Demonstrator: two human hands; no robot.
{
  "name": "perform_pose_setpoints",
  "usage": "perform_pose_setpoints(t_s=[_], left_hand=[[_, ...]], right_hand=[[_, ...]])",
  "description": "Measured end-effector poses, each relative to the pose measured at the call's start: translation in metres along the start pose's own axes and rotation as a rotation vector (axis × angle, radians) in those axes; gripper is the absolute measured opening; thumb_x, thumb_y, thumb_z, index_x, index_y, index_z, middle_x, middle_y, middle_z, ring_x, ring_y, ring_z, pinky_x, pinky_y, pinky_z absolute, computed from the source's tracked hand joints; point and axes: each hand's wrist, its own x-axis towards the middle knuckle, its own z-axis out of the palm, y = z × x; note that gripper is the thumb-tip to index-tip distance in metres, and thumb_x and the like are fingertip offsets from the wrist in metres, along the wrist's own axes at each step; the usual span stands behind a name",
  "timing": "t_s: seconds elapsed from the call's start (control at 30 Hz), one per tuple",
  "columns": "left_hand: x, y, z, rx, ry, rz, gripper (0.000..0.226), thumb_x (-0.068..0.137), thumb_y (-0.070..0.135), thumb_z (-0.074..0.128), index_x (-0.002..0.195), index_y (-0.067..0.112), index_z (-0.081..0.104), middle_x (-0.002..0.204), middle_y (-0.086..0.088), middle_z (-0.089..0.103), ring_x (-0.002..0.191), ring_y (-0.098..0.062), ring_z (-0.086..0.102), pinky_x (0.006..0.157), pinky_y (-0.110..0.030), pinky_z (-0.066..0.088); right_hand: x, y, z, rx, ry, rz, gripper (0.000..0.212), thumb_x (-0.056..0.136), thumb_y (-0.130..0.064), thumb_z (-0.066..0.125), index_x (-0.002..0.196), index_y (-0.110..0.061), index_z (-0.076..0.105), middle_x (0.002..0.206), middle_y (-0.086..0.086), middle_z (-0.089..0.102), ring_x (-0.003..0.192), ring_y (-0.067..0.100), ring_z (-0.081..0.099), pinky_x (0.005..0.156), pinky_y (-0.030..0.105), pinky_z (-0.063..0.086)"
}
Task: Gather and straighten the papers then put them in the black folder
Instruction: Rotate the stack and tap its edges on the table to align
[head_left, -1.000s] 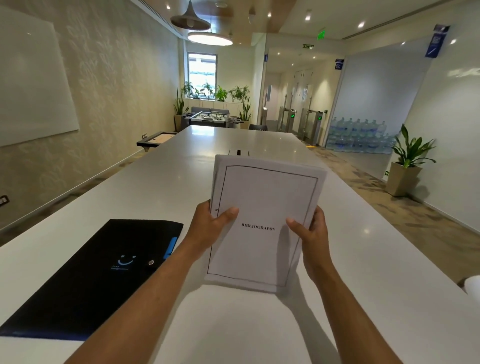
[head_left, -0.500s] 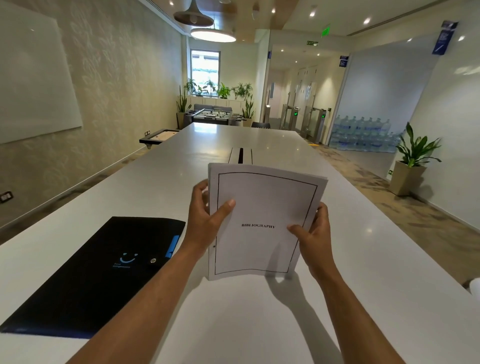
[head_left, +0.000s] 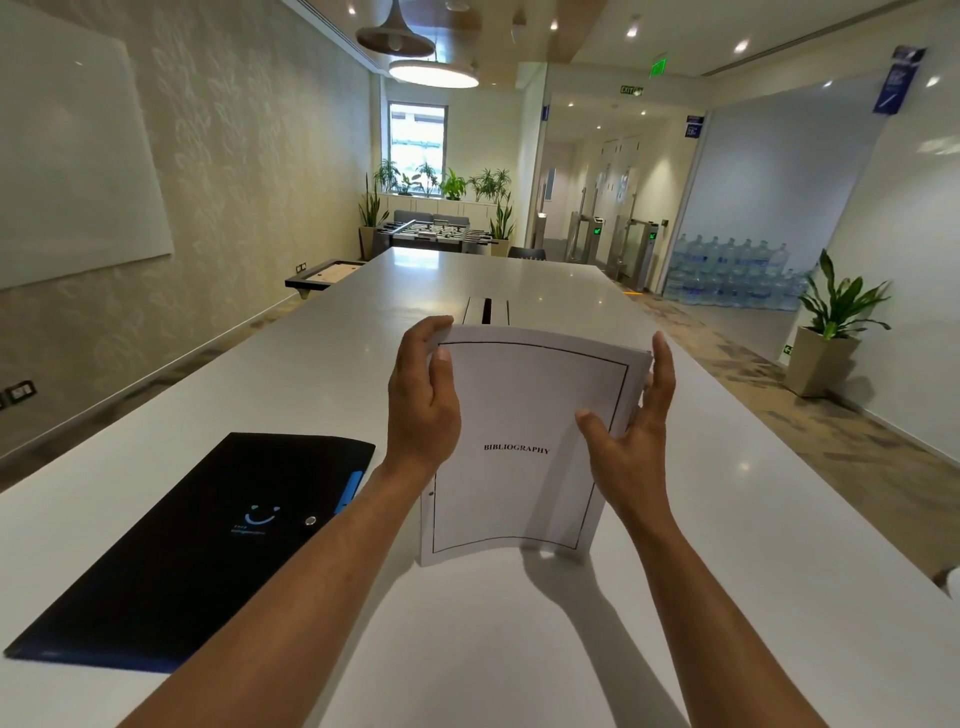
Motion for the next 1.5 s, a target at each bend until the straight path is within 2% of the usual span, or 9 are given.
perform_pose_setpoints(t_s=[0.13,0.23,0.47,0.67,0.83,1.0,1.1,1.23,1.5], left_hand=[[0.005,-0.002,0.0,0.015,0.024,-0.001,0.028,0.097,0.009,0.036,0.122,0.008,0.05,0.115,-0.001,0.057,0.095,-0.034,0.06,0.088,-0.042,0.05],[0.007,-0.002,0.001,0.037,0.034,0.006,0.029,0.096,0.011,0.035,0.12,0.008,0.05,0.113,-0.008,0.059,0.084,-0.045,0.059,0.078,-0.05,0.052],[0.005,-0.001,0.0,0.014,0.039,-0.016,0.03,0.097,0.013,0.034,0.123,0.008,0.046,0.111,-0.012,0.059,0.078,-0.042,0.057,0.073,-0.046,0.052],[-0.007,-0.003,0.003,-0.087,-0.009,-0.078,0.042,0.1,0.013,0.029,0.14,0.021,0.026,0.077,0.001,0.051,0.049,-0.004,0.048,0.051,-0.009,0.04],[-0.019,-0.018,0.005,-0.103,-0.026,-0.153,0.039,0.102,0.018,0.028,0.139,0.029,0.026,0.086,-0.004,0.058,0.063,-0.011,0.058,0.056,-0.023,0.052],[-0.037,-0.029,0.008,-0.1,-0.051,-0.235,0.027,0.104,0.013,0.03,0.13,0.016,0.036,0.115,0.0,0.058,0.092,0.004,0.061,0.072,-0.013,0.052],[-0.049,-0.035,0.01,-0.085,-0.063,-0.263,0.021,0.103,0.013,0.033,0.123,0.013,0.041,0.101,0.01,0.057,0.082,0.007,0.059,0.068,-0.01,0.049],[-0.055,-0.044,0.011,-0.026,-0.074,-0.282,0.012,0.103,0.022,0.035,0.096,0.022,0.045,0.071,-0.01,0.05,0.057,-0.009,0.044,0.057,-0.033,0.044],[-0.03,-0.037,0.003,-0.025,-0.088,-0.192,0.023,0.103,0.019,0.035,0.087,0.034,0.04,0.071,0.003,0.043,0.06,-0.004,0.043,0.058,-0.016,0.041]], right_hand=[[0.008,-0.004,0.0,-0.085,0.035,-0.064,0.083,0.079,0.005,0.063,0.145,-0.029,0.027,0.144,-0.017,0.031,0.132,-0.002,0.033,0.111,0.048,0.037],[0.015,-0.008,-0.001,-0.054,0.085,-0.076,0.07,0.076,0.006,0.061,0.133,-0.026,0.037,0.131,-0.01,0.043,0.124,0.018,0.048,0.099,0.048,0.049],[0.022,-0.015,-0.002,0.007,0.024,0.005,0.065,0.084,0.006,0.056,0.137,-0.025,0.035,0.133,-0.004,0.046,0.118,0.018,0.053,0.095,0.036,0.054],[0.018,-0.007,-0.002,0.073,-0.055,0.063,0.078,0.092,0.007,0.042,0.153,-0.03,0.01,0.148,-0.017,0.027,0.121,-0.016,0.039,0.099,0.01,0.04],[0.004,0.007,0.002,0.091,-0.052,0.152,0.059,0.102,-0.008,0.035,0.153,-0.024,0.011,0.136,-0.017,0.039,0.107,-0.02,0.047,0.088,0.005,0.043],[-0.015,0.028,0.008,0.045,-0.06,0.227,0.029,0.104,-0.015,0.032,0.13,-0.007,0.041,0.111,-0.002,0.055,0.083,-0.021,0.054,0.069,0.0,0.043],[-0.023,0.035,0.012,-0.007,-0.021,0.242,0.016,0.104,-0.017,0.031,0.102,-0.009,0.045,0.085,-0.006,0.05,0.065,-0.013,0.049,0.062,0.003,0.041],[-0.028,0.039,0.018,-0.03,0.029,0.251,0.026,0.104,-0.019,0.031,0.079,-0.019,0.035,0.071,-0.006,0.038,0.054,-0.004,0.037,0.056,0.013,0.038],[-0.02,0.023,0.011,0.004,0.101,0.146,0.024,0.104,-0.017,0.034,0.081,-0.023,0.037,0.072,-0.007,0.041,0.057,-0.005,0.041,0.056,0.011,0.039]])
